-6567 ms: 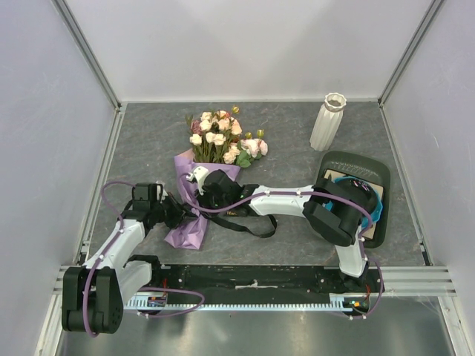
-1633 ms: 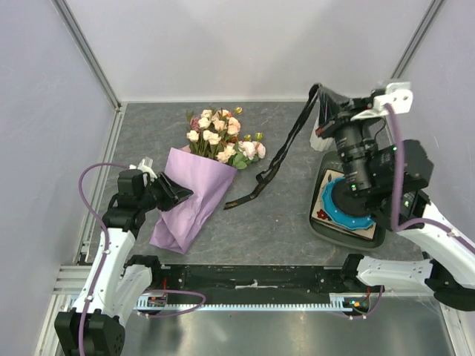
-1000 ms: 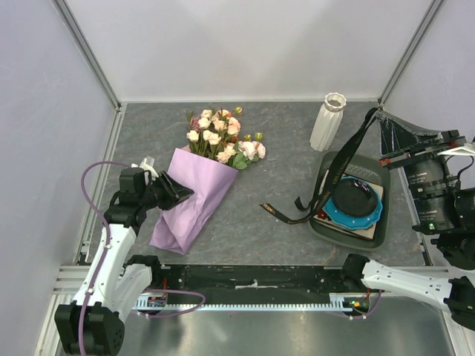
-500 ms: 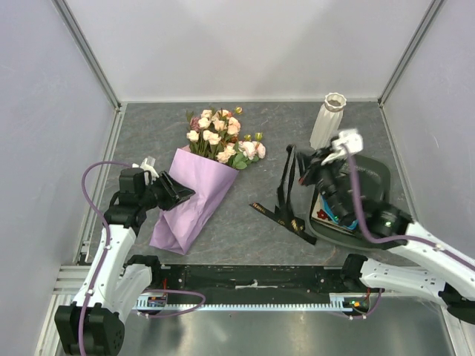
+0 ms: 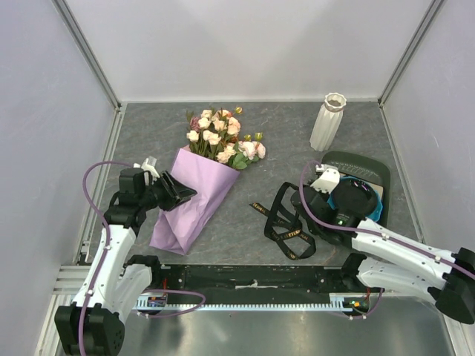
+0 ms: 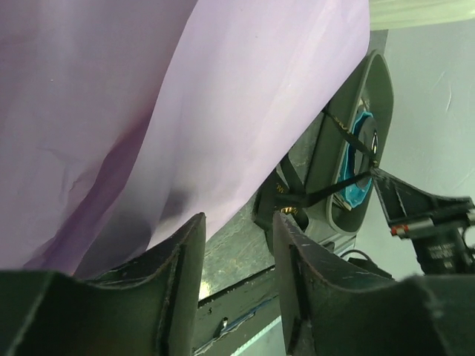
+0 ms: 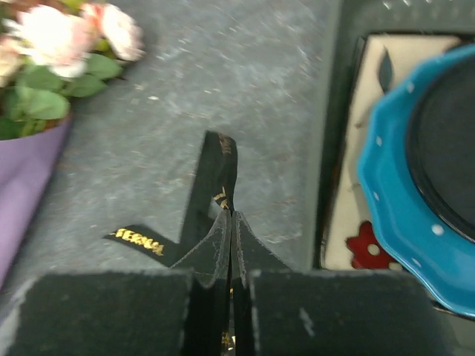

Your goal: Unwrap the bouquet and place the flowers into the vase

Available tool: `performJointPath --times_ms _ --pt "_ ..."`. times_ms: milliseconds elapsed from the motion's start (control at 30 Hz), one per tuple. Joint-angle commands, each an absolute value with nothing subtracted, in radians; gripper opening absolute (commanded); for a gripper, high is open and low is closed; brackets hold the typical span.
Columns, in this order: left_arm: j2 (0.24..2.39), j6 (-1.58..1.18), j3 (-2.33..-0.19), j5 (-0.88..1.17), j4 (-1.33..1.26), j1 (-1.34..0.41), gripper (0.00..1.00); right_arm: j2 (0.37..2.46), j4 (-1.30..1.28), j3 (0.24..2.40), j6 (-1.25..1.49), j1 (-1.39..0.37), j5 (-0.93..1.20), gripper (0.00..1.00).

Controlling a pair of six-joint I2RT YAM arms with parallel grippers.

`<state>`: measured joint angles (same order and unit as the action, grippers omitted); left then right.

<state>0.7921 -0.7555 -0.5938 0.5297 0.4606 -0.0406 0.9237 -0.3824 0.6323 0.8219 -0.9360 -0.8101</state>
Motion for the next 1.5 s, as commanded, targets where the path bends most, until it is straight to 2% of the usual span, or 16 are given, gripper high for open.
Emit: performJointPath --times_ms 0,100,167,200,267,300,333,467,500,633,800,900,1100,1167,1467 --pt "0.788 -0.707 -0.641 0.613 0.422 -0.038 0.51 0.965 -0.469 0.615 1.015 -0.885 -0.818 0.0" --pt "0.799 -0.69 -0.663 0.753 0.385 -0.038 0.57 0.971 -0.485 0.606 1.023 -0.871 -0.81 0.0" --pt "0.793 -0.69 -0.679 0.872 0.338 -0.038 0.59 0.965 -0.486 0.607 1.008 -0.873 -0.808 0.13" --pt "0.767 -0.693 -0.699 0.902 0.324 -0.038 0.61 0.962 -0.485 0.61 0.977 -0.873 -0.808 0.28" --pt "0.723 -0.69 -0.728 0.946 0.29 -0.038 0.66 0.954 -0.48 0.629 0.931 -0.873 -0.807 0.42" --pt "0.68 -0.674 -0.767 0.946 0.288 -0.038 0.69 0.951 -0.477 0.64 0.873 -0.874 -0.805 0.64" --pt "0.664 -0.658 -0.791 0.945 0.296 -0.038 0.72 0.95 -0.473 0.669 0.83 -0.874 -0.799 0.74" --pt "0.62 -0.55 -0.938 0.868 0.426 -0.038 0.75 0.96 -0.428 0.764 0.654 -0.873 -0.778 0.86" --pt "0.618 -0.536 -0.957 0.838 0.455 -0.038 0.75 0.991 -0.395 0.775 0.597 -0.873 -0.705 0.88" --pt "0.63 -0.497 -0.994 0.665 0.546 -0.038 0.73 1.172 -0.362 0.862 0.541 -0.873 -0.481 0.85" --pt "0.693 -0.512 -0.944 0.572 0.641 -0.038 0.64 1.319 -0.091 0.769 0.629 -0.893 -0.207 0.63" --pt "0.73 -0.544 -0.853 0.595 0.626 -0.038 0.62 1.412 0.07 0.736 0.647 -0.913 -0.124 0.59" --pt "0.831 -0.636 -0.654 0.621 0.502 -0.04 0.52 1.621 0.245 0.833 0.638 -0.92 -0.015 0.58" --pt "0.868 -0.649 -0.608 0.63 0.462 -0.043 0.51 1.672 0.287 0.859 0.65 -0.92 -0.006 0.57" --pt "0.972 -0.753 -0.542 0.417 0.382 -0.064 0.53 1.873 0.451 0.966 0.623 -0.905 -0.003 0.57"
